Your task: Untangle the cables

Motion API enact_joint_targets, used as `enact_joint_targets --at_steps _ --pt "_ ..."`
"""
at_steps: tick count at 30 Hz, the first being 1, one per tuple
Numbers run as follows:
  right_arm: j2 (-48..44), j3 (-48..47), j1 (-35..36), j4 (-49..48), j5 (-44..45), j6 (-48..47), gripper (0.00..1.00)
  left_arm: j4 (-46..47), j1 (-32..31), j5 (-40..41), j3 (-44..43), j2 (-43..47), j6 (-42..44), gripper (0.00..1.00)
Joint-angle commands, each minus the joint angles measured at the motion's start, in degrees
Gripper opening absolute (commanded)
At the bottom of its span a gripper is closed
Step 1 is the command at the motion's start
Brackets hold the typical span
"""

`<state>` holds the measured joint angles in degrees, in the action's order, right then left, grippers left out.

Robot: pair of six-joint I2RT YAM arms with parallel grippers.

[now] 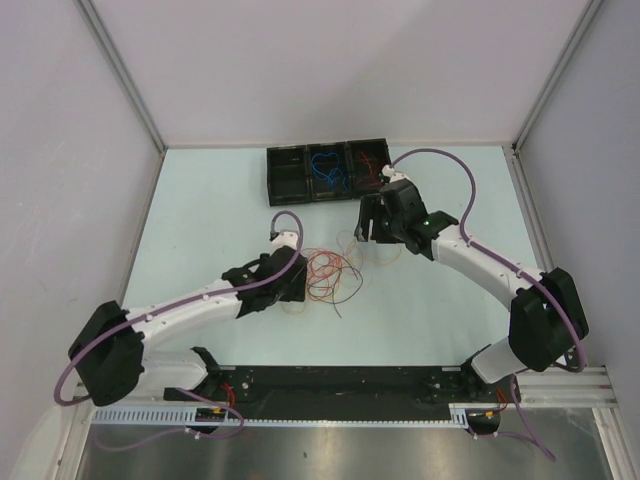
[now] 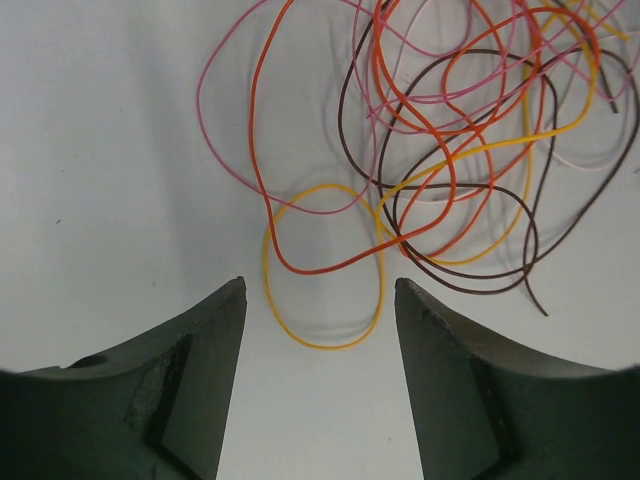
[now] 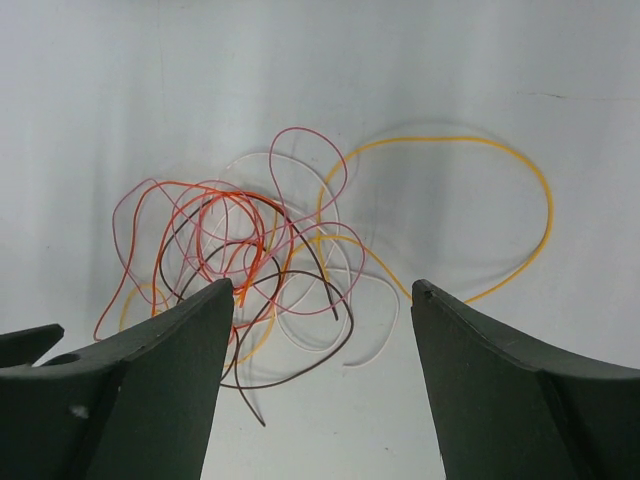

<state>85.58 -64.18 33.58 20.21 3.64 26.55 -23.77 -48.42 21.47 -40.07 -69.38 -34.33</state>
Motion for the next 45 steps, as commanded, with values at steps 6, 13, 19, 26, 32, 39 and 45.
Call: enact_joint_targets --at_steps 6,13,19,26,32,39,45 --pt "-1.1 0.1 -0.6 -1.3 -1.4 -0.3 0.76 4.3 -0.4 4.4 -5.5 -8.6 5.1 0.47" --pt "-2.7 0.5 -1.2 -0.3 -1.8 -0.4 0.76 -0.7 -0.4 4.8 -13.4 -11.0 5.3 0.00" --pt "-5.9 0.5 -1.5 0.6 -1.7 -0.4 0.76 -18.2 -0.4 5.5 -37.6 -7.3 8.0 0.00" --pt "-12.3 0.5 -4.0 -0.1 -4.9 0.8 0.77 -33.7 -0.2 4.0 -80.2 -12.2 14.1 0.00" --pt "-20.4 0.5 -6.9 -1.5 -8.3 0.3 0.80 -31.4 -0.2 -1.5 -90.7 -10.6 15.9 0.00" --pt "-29.3 0.5 -7.7 -5.2 -15.8 -3.5 0.84 -27.8 -0.1 -3.5 -76.4 -4.4 12.9 0.00" --pt "-33.0 0.5 -7.7 -9.6 -26.7 -6.9 0.85 -36.1 1.6 -7.0 -82.6 -8.9 7.0 0.02"
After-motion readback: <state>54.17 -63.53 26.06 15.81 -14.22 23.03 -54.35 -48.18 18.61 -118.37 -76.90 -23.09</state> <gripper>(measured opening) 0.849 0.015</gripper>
